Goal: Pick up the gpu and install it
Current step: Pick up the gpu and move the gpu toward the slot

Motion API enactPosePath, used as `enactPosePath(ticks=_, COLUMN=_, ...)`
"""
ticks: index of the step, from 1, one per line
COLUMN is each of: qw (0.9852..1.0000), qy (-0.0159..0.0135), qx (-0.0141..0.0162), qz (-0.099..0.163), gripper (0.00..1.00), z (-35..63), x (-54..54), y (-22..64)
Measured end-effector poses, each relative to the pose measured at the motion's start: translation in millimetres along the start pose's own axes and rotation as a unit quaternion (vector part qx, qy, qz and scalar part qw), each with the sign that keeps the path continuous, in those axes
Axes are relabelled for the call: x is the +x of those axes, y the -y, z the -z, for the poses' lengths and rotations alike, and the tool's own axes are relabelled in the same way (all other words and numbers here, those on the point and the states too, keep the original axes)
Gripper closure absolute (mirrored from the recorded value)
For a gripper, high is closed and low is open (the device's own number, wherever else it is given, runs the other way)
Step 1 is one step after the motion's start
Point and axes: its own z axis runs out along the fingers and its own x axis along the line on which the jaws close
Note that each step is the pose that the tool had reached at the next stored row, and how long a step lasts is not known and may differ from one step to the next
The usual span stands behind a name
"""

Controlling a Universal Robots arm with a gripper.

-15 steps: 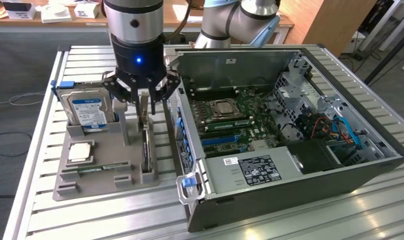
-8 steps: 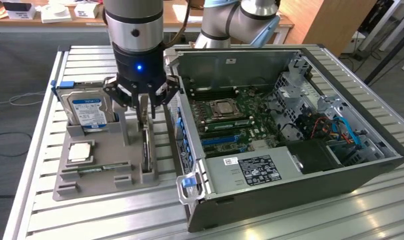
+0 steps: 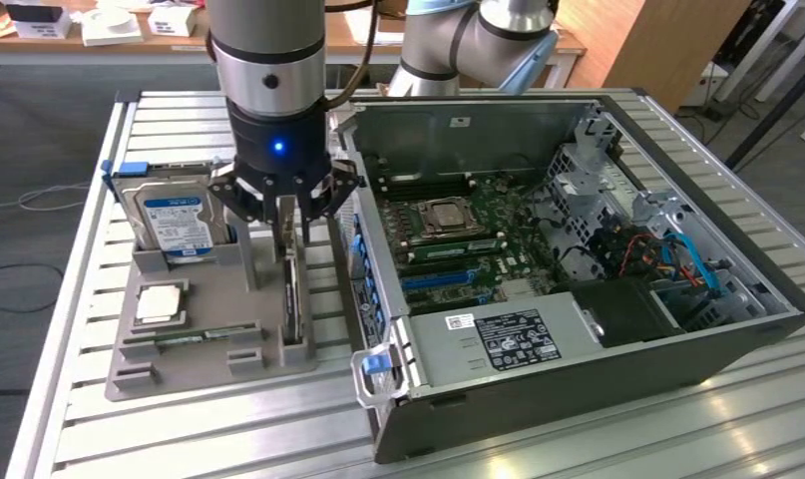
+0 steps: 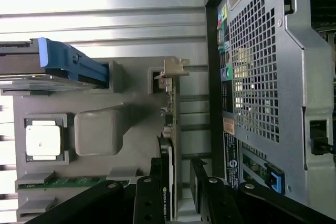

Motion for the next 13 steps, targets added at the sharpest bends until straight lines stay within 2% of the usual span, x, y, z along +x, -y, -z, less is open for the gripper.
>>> enactPosePath(ticks=6, qw=1.0, qy=0.0, qx=-0.0001, qz=0.0, gripper=0.64, z=-1.3, x=0.2, y=0.7)
enactPosePath(ticks=13, qw=1.0, qy=0.0001, qx=0.0, qz=0.001, gripper=0.64, z=-0.7, x=3.6, y=9.3)
